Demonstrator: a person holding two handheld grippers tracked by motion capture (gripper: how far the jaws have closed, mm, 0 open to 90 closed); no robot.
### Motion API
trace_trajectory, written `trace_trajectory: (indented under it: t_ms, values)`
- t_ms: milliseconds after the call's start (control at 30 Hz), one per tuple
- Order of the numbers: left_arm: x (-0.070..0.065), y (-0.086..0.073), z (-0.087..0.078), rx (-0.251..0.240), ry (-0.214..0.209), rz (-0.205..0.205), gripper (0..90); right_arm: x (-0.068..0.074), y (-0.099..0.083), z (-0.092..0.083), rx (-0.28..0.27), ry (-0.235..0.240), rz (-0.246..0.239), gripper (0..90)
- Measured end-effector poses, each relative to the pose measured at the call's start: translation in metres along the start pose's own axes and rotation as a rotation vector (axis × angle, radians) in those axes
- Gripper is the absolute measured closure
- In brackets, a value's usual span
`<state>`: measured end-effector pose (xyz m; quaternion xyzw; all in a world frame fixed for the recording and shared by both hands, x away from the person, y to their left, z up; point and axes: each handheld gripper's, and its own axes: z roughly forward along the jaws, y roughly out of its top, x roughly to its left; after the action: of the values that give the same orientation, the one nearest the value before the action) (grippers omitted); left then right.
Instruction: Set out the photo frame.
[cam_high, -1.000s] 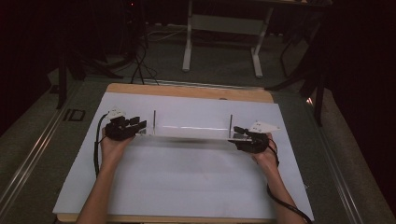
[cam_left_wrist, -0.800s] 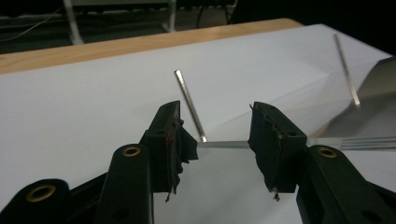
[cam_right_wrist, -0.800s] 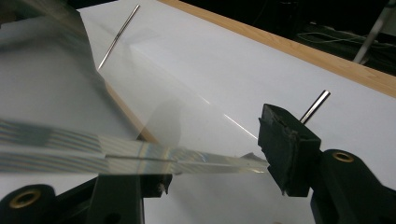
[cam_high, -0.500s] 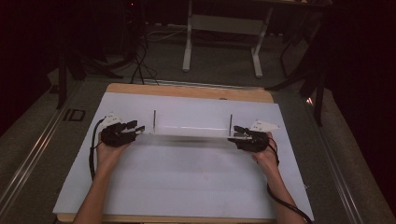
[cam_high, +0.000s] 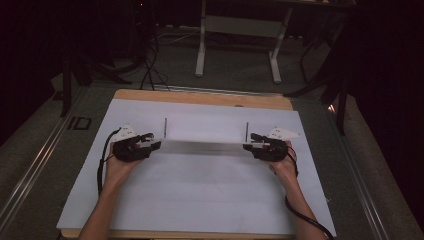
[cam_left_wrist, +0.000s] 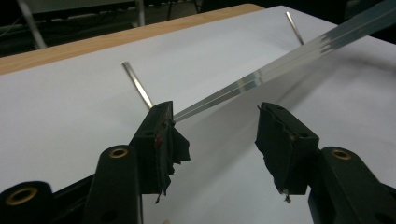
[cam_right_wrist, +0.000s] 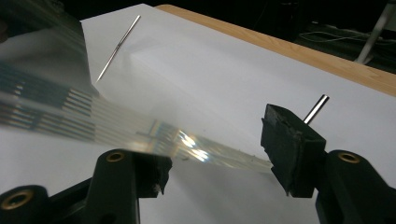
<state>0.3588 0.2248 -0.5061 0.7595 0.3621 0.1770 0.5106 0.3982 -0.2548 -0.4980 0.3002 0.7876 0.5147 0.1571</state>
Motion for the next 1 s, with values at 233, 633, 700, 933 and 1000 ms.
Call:
trace_trajectory:
  t_ms: [233, 633, 700, 933, 1000]
  values:
    - [-0.004, 0.007, 0.008, -0.032, -0.008, -0.003, 37.5, -0.001, 0.001, 0.001, -0.003, -0.005, 0.017, 42.7]
    - [-0.009, 0.015, 0.014, -0.09, -0.005, 0.004, 33.4, -0.002, 0.003, 0.002, -0.011, -0.012, 0.036, 42.2]
    - [-0.01, 0.016, 0.016, -0.094, -0.008, 0.005, 33.4, -0.002, 0.003, 0.002, -0.012, -0.013, 0.038, 42.2]
    - [-0.013, 0.018, 0.021, -0.104, 0.008, 0.003, 35.2, -0.002, 0.004, 0.002, -0.021, -0.026, 0.051, 42.0]
    - [-0.013, 0.018, 0.021, -0.108, 0.013, -0.002, 35.8, -0.003, 0.004, 0.003, -0.025, -0.029, 0.054, 41.9]
